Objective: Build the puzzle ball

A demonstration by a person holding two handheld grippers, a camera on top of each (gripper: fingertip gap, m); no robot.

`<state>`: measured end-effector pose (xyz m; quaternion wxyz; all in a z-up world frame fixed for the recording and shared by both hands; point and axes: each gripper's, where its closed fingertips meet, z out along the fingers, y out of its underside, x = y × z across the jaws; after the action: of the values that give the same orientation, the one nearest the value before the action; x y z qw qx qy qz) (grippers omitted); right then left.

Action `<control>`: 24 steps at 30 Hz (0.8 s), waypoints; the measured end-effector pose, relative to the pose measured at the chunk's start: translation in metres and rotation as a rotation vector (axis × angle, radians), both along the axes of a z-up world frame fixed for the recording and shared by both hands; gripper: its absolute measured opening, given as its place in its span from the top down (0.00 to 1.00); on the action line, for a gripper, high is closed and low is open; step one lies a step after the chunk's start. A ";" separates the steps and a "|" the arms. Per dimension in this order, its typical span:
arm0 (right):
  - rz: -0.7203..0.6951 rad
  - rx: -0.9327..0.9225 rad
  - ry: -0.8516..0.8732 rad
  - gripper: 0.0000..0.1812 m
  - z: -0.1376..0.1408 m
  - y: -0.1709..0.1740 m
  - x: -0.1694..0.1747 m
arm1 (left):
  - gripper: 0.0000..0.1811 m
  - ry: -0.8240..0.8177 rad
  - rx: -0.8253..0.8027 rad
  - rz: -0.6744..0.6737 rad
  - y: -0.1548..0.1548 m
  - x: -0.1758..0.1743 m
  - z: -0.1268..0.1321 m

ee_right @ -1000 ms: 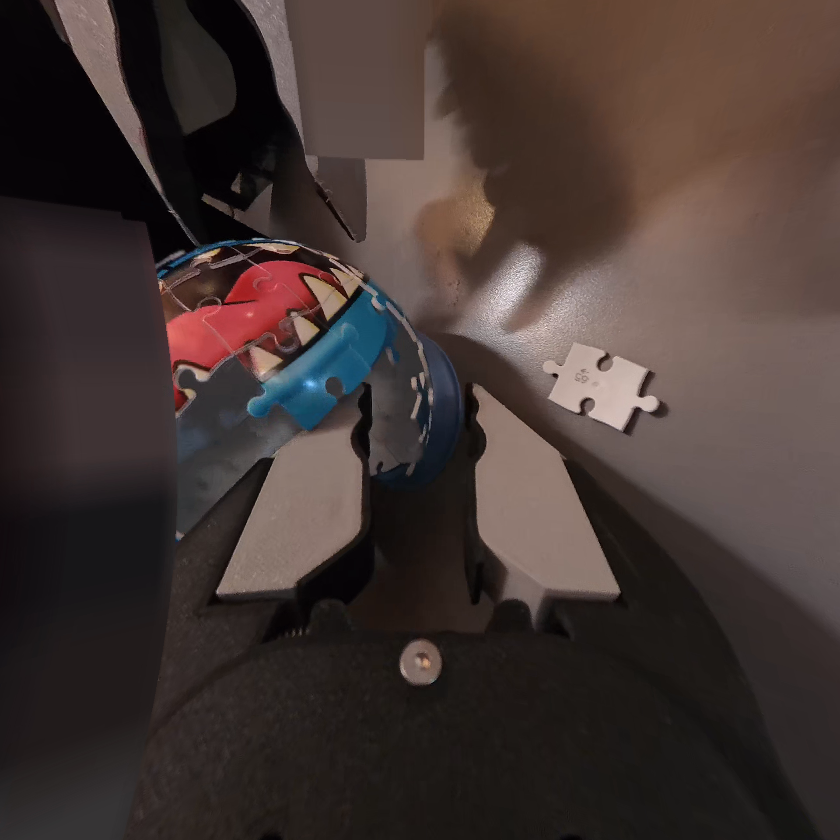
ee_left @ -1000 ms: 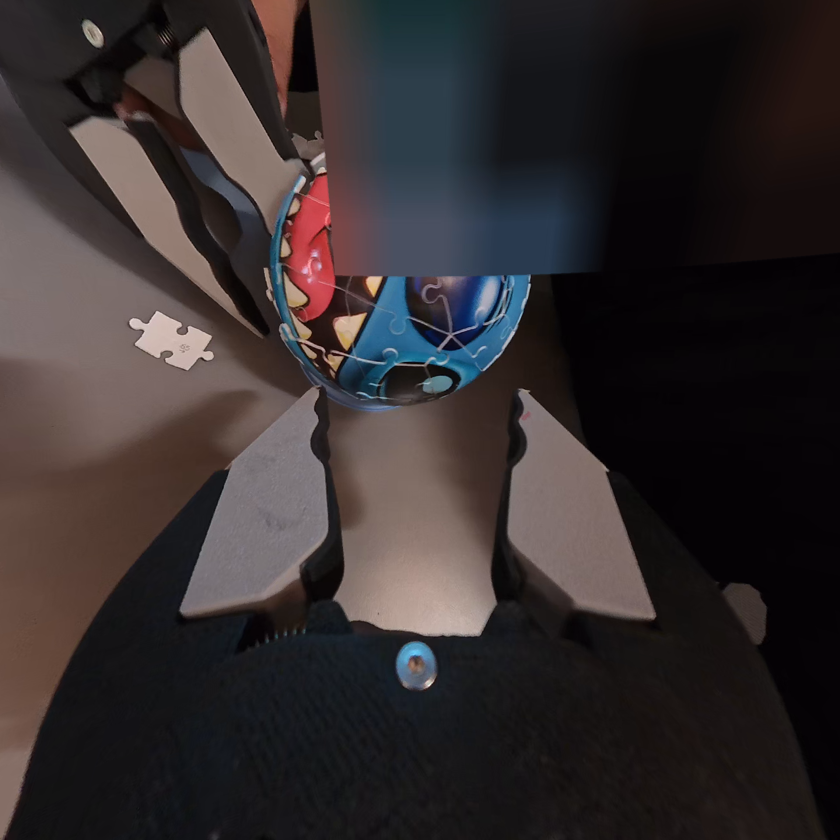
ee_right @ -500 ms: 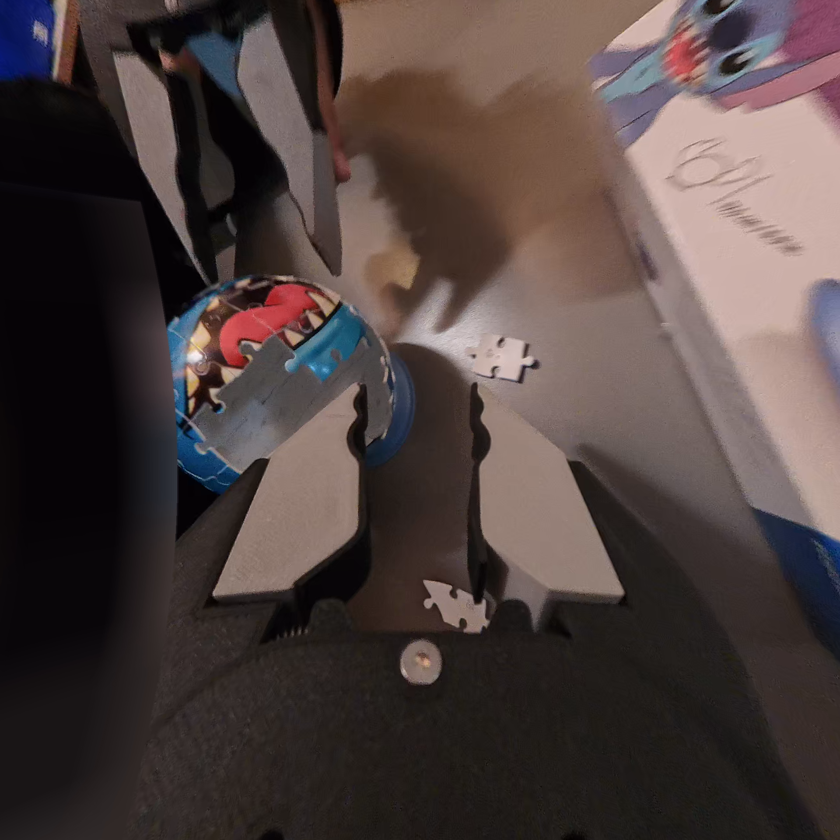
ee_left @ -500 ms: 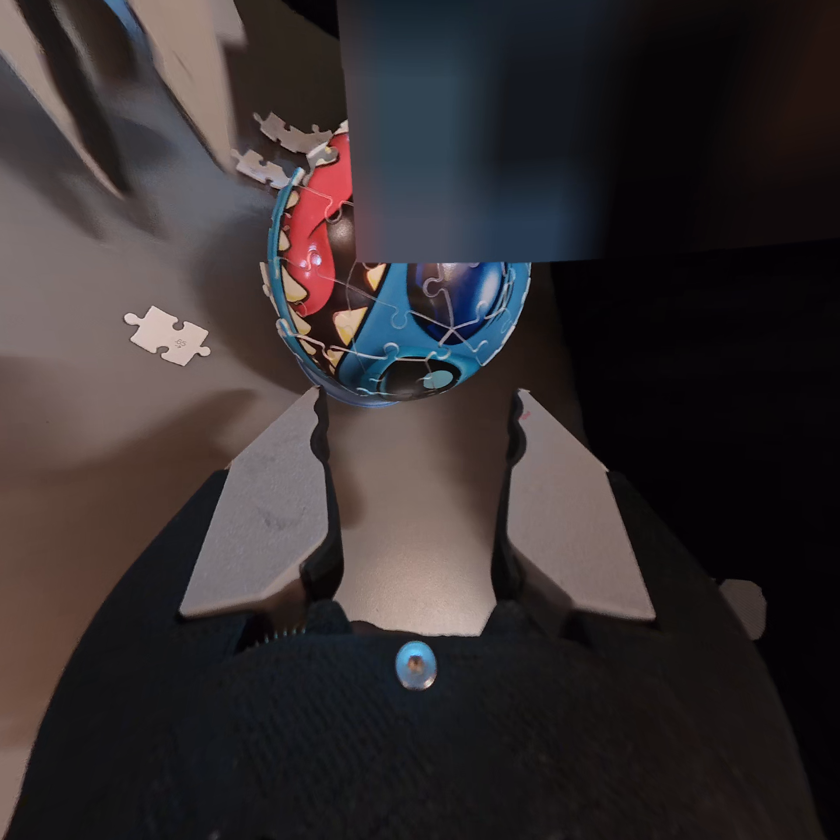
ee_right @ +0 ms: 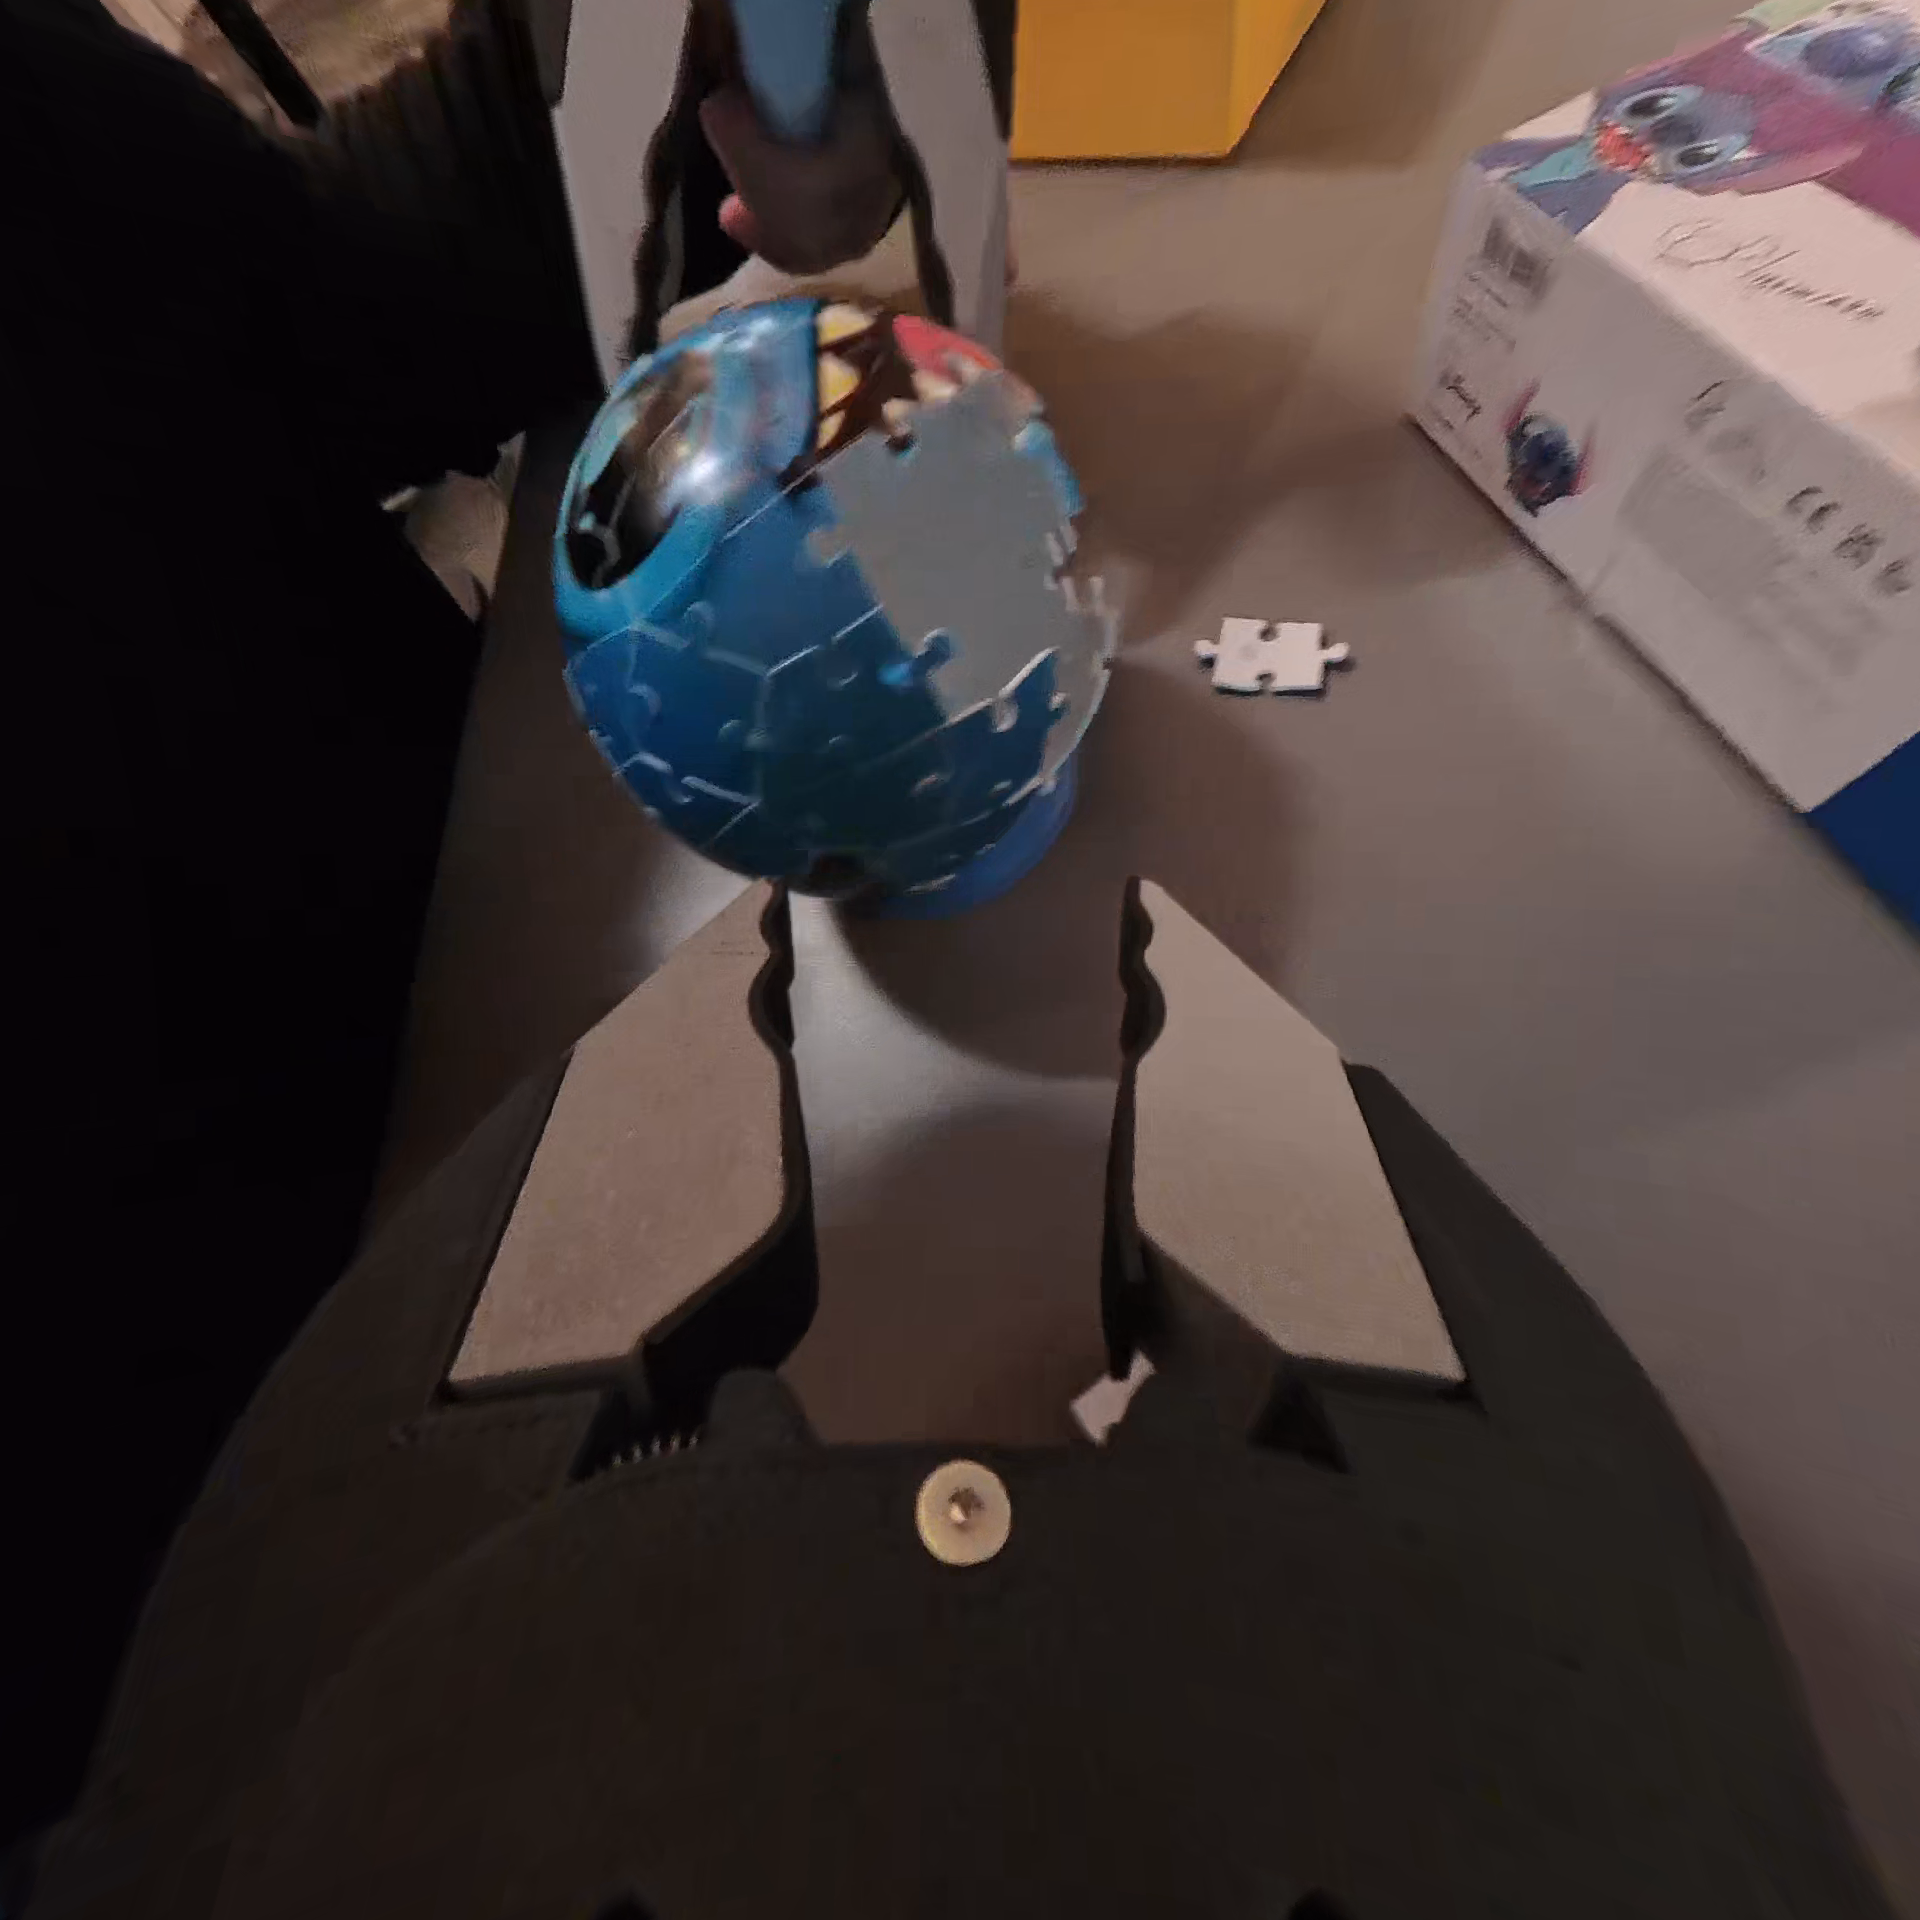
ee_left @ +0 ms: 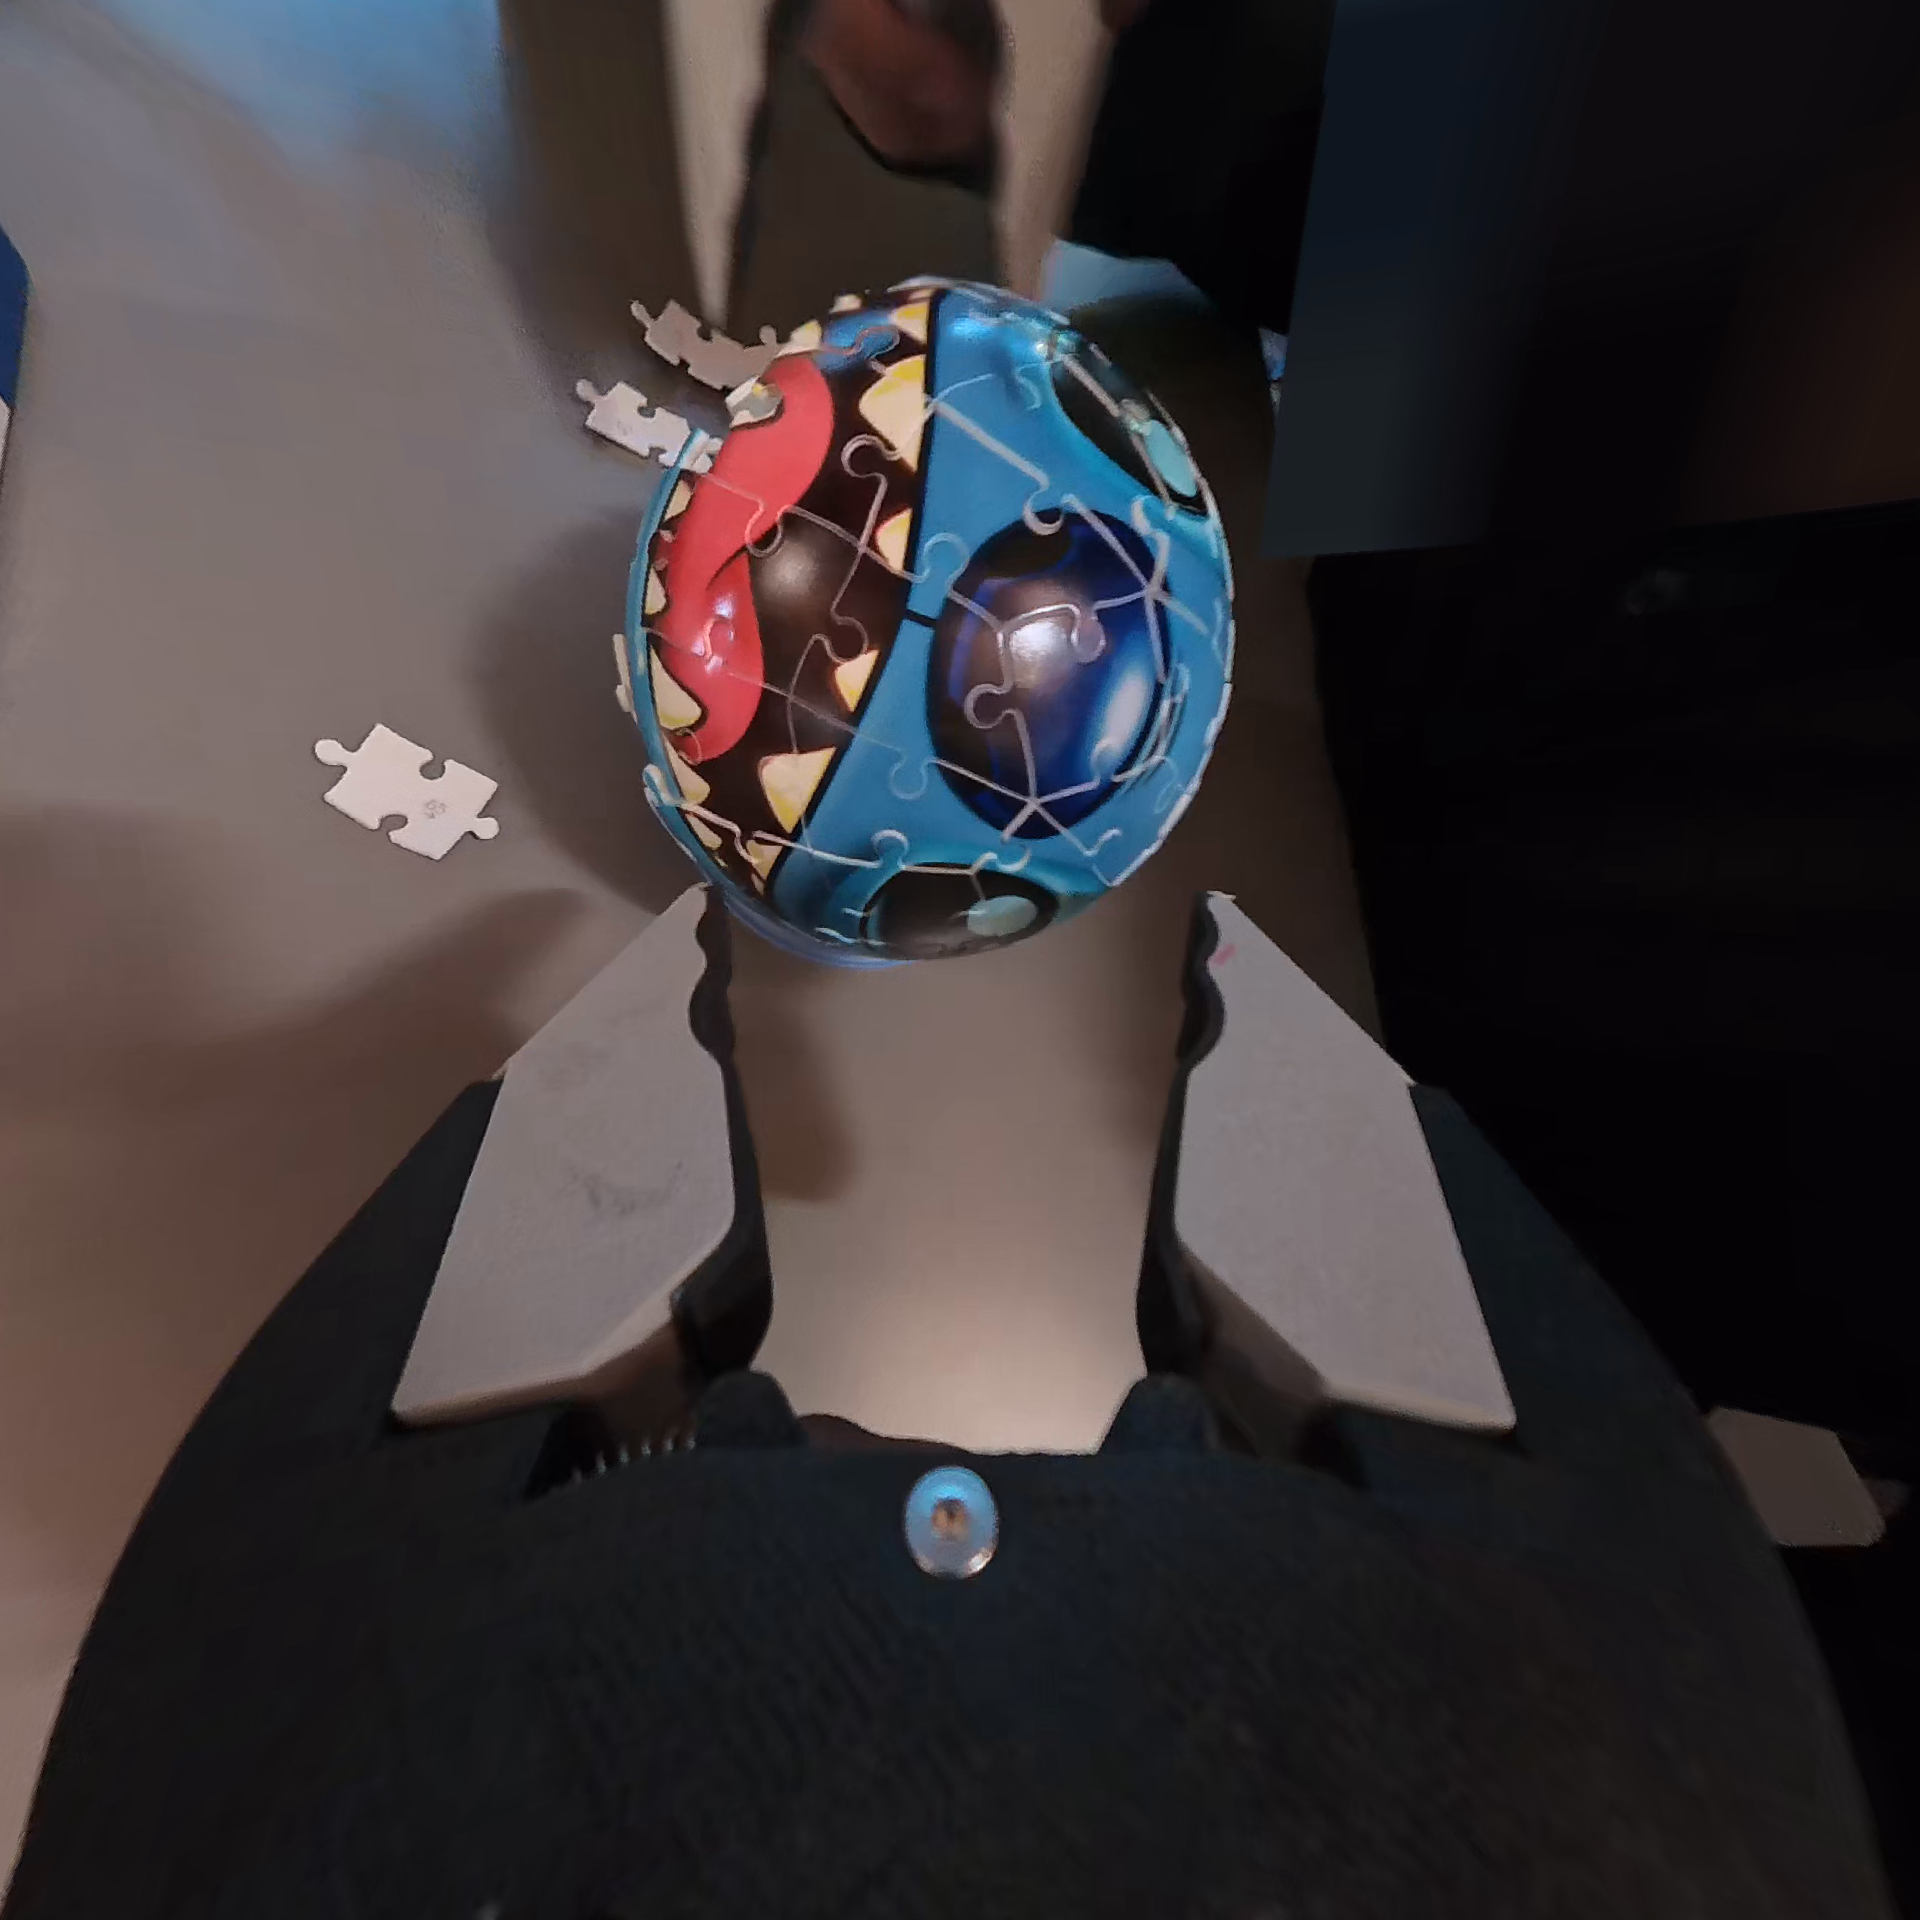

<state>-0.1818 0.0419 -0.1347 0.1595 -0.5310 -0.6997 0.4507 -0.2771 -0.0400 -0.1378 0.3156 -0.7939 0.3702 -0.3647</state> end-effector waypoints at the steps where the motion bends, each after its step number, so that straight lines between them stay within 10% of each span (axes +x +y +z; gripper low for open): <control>1: -0.010 -0.026 0.030 0.65 -0.002 -0.008 0.002 | 0.52 -0.001 -0.006 0.000 0.000 0.002 -0.001; 24: 0.182 -0.108 0.083 0.64 -0.014 -0.079 0.021 | 0.51 -0.018 0.011 0.249 -0.016 -0.004 0.002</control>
<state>-0.1606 -0.0370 -0.1486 0.1178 -0.4540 -0.7124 0.5220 -0.2812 -0.0556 -0.1360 0.3659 -0.8289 0.2678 -0.3276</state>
